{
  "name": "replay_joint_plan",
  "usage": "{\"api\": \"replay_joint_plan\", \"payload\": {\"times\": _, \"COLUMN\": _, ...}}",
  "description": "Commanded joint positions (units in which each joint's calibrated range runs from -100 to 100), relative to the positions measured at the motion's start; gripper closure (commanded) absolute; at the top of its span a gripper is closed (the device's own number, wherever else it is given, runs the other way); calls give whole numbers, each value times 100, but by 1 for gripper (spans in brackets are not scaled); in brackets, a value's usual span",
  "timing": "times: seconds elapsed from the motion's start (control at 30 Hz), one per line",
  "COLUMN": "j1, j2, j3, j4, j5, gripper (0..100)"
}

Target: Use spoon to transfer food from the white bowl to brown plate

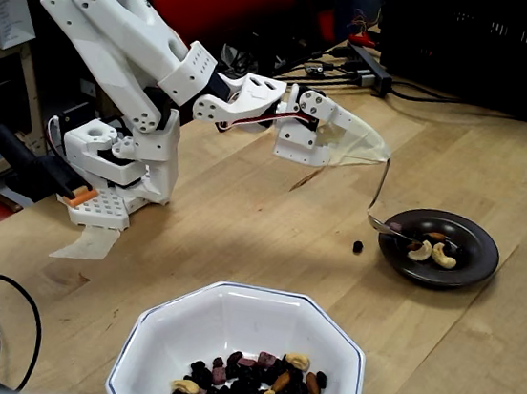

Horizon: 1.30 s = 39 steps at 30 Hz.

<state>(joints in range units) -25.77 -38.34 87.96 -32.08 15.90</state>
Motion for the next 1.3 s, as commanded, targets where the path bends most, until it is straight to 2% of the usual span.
{"api": "replay_joint_plan", "payload": {"times": 0.0, "j1": 21, "j2": -30, "j3": -150, "j4": 6, "j5": 381, "gripper": 96}}
{"api": "replay_joint_plan", "payload": {"times": 0.3, "j1": 21, "j2": -98, "j3": -159, "j4": 6, "j5": 1006, "gripper": 96}}
{"api": "replay_joint_plan", "payload": {"times": 0.77, "j1": 28, "j2": -98, "j3": -212, "j4": 14, "j5": 1011, "gripper": 96}}
{"api": "replay_joint_plan", "payload": {"times": 1.27, "j1": 36, "j2": -47, "j3": -2071, "j4": 14, "j5": -181, "gripper": 96}}
